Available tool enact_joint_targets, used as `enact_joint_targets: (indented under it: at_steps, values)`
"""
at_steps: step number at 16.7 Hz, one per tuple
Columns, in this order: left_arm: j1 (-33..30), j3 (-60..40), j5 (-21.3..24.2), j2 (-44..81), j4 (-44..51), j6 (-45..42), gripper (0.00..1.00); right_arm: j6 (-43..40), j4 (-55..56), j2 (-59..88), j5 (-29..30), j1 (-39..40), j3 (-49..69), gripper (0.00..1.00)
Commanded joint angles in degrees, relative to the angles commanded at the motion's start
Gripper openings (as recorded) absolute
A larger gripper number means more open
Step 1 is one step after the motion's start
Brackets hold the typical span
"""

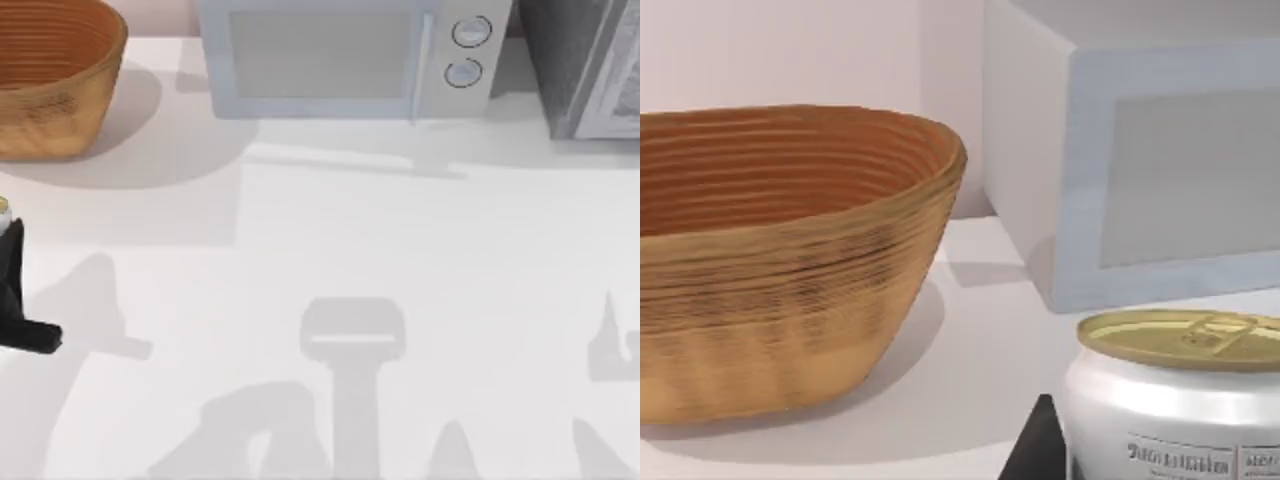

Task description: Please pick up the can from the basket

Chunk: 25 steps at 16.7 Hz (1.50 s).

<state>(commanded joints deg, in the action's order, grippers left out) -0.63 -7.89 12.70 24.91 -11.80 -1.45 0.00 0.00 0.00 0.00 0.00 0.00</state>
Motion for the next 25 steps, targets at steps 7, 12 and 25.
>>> enact_joint_targets:
  at_steps: [7, 12, 25]
  values:
    - [-2.2, -15.4, 20.6, 33.3, -20.1, -1.9, 0.00, 0.0, 0.0, 0.0, 0.0, 0.0, 0.0, 1.00]
    - [-3.9, -27.3, 37.1, 59.7, -35.5, -2.9, 0.00, 0.0, 0.0, 0.0, 0.0, 0.0, 0.0, 1.00]
    - [-6.5, -49.5, 70.1, 112.8, -63.5, -4.3, 0.00, 0.0, 0.0, 0.0, 0.0, 0.0, 0.0, 1.00]
